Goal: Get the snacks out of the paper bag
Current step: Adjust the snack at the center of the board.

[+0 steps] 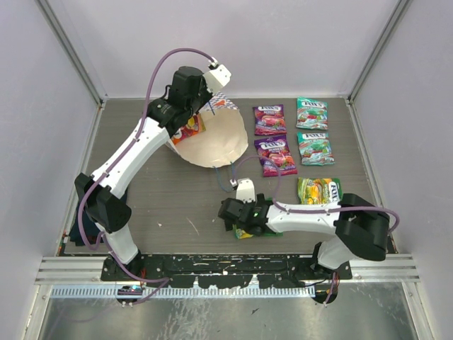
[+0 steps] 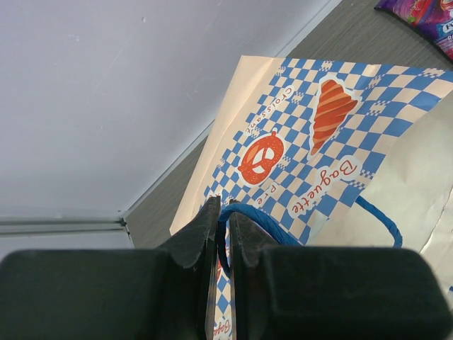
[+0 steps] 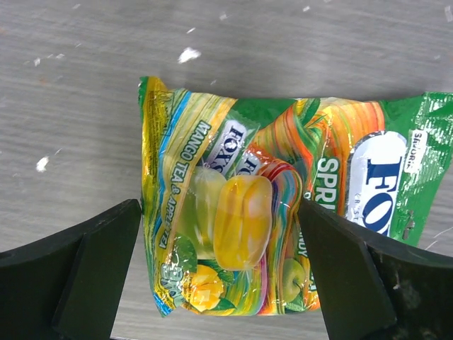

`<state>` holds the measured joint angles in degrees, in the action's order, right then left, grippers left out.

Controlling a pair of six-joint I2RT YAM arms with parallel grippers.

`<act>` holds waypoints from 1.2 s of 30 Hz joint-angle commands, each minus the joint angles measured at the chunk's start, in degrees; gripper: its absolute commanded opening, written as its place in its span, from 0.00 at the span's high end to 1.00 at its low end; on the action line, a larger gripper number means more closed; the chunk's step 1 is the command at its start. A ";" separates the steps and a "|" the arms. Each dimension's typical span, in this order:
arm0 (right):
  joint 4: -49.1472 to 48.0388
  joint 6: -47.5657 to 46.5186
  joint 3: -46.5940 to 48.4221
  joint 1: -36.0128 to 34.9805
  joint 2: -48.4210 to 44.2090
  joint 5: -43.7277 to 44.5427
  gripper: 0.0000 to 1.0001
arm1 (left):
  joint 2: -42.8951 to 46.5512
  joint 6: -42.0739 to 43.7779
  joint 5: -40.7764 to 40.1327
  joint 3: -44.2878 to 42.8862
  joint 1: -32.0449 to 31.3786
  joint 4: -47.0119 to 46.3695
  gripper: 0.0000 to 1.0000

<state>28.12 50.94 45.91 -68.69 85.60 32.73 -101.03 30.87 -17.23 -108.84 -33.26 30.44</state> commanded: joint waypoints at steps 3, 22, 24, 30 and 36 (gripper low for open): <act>-9.44 -14.17 -5.92 10.73 -4.23 -7.58 0.00 | 3.57 -0.04 -0.26 -0.07 0.34 -2.22 0.89; -10.88 -23.73 -12.58 32.17 -13.31 -16.85 0.00 | 2.91 0.31 -0.65 -0.49 0.39 -2.11 0.89; -11.83 -24.11 -13.49 33.50 -15.18 -19.12 0.00 | 2.86 0.27 -0.67 -0.58 0.38 -2.03 0.89; -11.83 -24.37 -13.56 35.30 -14.39 -19.73 0.00 | 2.89 0.35 -0.78 -0.60 0.38 -1.90 0.89; -12.87 -22.99 -13.50 35.64 -13.38 -24.01 0.05 | 2.79 0.44 -0.70 -0.62 0.39 -1.91 0.89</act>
<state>14.72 27.03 32.77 -33.47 71.00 12.62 -101.03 30.94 -17.26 -108.81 -33.23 30.50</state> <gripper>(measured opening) 0.973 0.112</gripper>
